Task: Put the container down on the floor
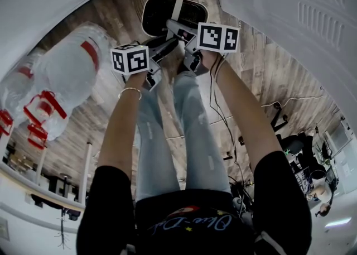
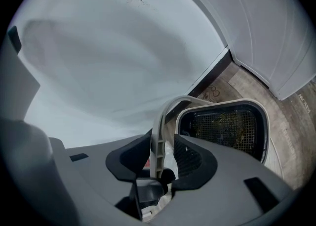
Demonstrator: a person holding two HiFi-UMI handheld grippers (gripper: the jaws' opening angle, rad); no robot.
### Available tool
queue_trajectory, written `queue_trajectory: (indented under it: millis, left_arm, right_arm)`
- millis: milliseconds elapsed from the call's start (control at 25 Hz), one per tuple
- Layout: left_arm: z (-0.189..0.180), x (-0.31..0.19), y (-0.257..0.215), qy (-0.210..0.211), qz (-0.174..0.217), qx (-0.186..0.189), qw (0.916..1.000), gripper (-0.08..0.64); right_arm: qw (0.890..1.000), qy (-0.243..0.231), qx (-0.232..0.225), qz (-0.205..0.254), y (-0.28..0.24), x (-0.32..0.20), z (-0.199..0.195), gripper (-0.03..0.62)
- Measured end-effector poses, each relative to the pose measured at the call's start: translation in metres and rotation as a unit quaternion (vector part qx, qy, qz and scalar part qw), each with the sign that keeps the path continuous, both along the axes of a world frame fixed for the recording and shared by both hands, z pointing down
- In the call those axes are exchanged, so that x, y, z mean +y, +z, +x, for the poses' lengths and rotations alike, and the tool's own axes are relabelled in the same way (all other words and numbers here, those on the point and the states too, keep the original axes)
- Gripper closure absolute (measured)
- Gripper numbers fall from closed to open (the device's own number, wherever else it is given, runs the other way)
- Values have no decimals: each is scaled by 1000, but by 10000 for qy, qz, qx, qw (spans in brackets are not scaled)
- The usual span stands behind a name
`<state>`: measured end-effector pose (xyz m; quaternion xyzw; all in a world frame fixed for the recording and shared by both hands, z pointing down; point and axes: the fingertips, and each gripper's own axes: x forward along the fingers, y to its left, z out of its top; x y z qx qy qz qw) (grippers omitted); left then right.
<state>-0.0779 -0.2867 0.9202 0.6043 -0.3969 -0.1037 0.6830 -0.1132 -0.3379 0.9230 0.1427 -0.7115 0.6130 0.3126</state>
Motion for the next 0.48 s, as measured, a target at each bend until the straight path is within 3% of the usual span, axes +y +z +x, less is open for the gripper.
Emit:
queue_trajectory:
  millis: [480]
  left_arm:
    - [-39, 8, 1, -569, -114, -460, 9973, 411]
  right_arm:
    - [9993, 359, -12, -54, -13, -4, 10, 457]
